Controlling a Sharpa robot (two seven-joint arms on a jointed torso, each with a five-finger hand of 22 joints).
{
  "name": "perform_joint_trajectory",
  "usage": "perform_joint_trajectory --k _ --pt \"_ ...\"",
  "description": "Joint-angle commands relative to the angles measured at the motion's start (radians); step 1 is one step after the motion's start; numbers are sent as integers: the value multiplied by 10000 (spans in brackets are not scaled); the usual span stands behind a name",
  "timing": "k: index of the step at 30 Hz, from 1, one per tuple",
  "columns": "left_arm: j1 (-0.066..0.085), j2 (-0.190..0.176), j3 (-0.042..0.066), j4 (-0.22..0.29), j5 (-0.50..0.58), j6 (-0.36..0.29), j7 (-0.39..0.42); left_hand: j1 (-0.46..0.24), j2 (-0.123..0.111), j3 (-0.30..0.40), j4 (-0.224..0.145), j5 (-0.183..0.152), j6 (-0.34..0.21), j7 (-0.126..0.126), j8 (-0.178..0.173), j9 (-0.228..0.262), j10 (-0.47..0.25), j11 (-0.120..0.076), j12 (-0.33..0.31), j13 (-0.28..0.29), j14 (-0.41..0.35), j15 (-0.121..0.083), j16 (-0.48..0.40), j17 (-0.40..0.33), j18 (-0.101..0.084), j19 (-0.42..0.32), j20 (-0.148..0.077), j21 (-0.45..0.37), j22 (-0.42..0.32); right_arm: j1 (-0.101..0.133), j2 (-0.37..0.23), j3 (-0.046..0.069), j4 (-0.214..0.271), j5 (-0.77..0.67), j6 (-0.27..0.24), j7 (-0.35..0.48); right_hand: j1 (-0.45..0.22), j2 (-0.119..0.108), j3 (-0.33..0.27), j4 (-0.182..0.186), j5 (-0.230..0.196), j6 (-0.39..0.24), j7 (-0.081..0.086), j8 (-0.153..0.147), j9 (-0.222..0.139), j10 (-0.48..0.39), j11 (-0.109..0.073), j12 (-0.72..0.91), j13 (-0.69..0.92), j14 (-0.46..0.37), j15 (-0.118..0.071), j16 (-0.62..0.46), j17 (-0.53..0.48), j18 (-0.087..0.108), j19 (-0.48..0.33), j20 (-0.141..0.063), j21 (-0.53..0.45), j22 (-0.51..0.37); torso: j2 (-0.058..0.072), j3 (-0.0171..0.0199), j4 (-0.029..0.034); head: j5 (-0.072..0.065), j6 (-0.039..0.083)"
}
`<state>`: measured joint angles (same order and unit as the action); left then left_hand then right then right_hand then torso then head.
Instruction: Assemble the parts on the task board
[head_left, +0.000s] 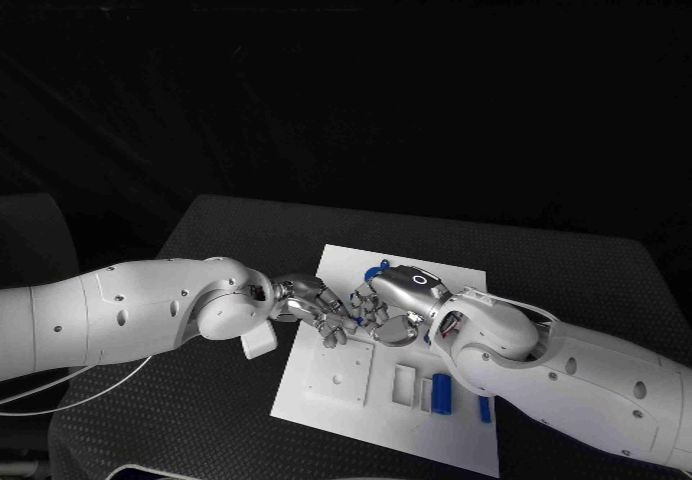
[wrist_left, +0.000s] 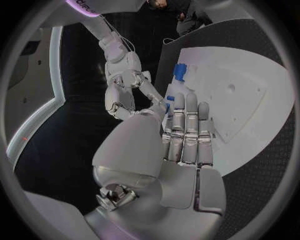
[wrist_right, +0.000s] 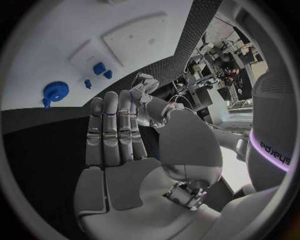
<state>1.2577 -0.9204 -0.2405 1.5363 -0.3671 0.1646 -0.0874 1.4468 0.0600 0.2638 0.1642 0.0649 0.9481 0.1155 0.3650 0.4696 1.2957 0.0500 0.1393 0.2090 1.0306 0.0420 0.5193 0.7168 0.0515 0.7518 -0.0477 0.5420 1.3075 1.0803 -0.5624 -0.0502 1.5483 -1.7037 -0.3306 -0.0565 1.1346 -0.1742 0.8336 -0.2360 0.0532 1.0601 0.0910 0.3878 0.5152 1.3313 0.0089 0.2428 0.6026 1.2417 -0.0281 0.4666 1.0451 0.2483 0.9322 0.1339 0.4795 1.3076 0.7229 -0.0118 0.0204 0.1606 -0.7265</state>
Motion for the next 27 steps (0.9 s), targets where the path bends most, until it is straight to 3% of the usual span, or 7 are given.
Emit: perform_joint_trajectory --k 1,7,11,13,17,23,27 --pt "-10 25 5 75 -447 -239 108 133 -43 26 -137 397 261 -93 72 92 191 -27 119 50 175 -25 34 50 -153 81 -86 -26 183 -3 8 3 26 103 -13 90 -28 -117 66 21 -47 43 8 19 17 44 22 -73 14 88 6 -80 18 135 52 -7 38 214 1 -3 0 17 -6" --pt "-16 12 5 127 -685 -601 38 -43 -124 127 -403 1080 476 -155 166 320 397 -105 235 205 310 -122 306 217 -208 215 -185 -31 204 -3 -6 3 57 258 -11 137 -18 -208 124 62 -42 -41 43 -43 22 -44 67 -186 7 28 45 -190 11 129 -38 21 2 199 2 -7 1 28 -12" --pt "-19 -21 5 137 -772 -722 12 -562 -150 403 -958 1586 547 -219 246 763 500 -166 344 444 315 -191 576 361 -270 314 -279 -10 218 -3 -47 2 68 324 20 162 -16 -271 120 62 -36 -64 55 -67 22 -64 82 -229 4 15 63 -236 5 127 -70 36 -9 199 4 -6 4 31 -21" --pt "-19 -34 5 137 -849 -780 9 -1106 -111 756 -1484 1666 525 -226 222 1068 482 -174 380 624 275 -204 682 390 -301 340 -303 -6 222 -3 -67 2 59 382 37 174 -21 -304 103 58 -32 -77 63 -83 21 -76 91 -253 2 7 73 -262 2 126 -90 45 -15 200 0 -7 4 29 -23" --pt "-19 -55 5 146 -874 -829 14 -3008 8 2070 -3165 1770 575 -236 19 1735 428 -182 426 1055 261 -214 871 356 -333 421 -326 134 235 -2 -141 1 31 710 2 239 -20 -390 72 49 -18 -205 121 -192 -9 -198 157 -392 -27 -98 143 -410 -33 105 -233 93 -86 189 0 -9 11 29 -45" --pt "-19 -63 6 167 -1029 -878 33 -3652 65 2551 -3682 1796 656 -248 -61 2004 448 -195 449 1222 294 -234 959 341 -330 455 -333 249 238 -1 -289 0 -45 1416 -329 407 31 -728 -22 -65 256 -1336 644 -917 -389 -1447 834 -1413 -703 -1178 736 -1377 -538 -173 -1440 329 -724 157 -3 -9 8 34 -48" --pt "-19 -59 6 203 -1457 -893 161 -3722 75 2613 -3749 1794 663 -250 -77 2045 451 -196 452 1247 298 -237 973 339 -327 460 -336 270 237 3 -436 0 -211 3050 -411 536 231 -813 -69 -18 385 -1546 737 -997 -507 -2043 1159 -1769 -1499 -1543 990 -1828 -980 -304 -1945 419 -966 223 -2 -12 21 29 -45"
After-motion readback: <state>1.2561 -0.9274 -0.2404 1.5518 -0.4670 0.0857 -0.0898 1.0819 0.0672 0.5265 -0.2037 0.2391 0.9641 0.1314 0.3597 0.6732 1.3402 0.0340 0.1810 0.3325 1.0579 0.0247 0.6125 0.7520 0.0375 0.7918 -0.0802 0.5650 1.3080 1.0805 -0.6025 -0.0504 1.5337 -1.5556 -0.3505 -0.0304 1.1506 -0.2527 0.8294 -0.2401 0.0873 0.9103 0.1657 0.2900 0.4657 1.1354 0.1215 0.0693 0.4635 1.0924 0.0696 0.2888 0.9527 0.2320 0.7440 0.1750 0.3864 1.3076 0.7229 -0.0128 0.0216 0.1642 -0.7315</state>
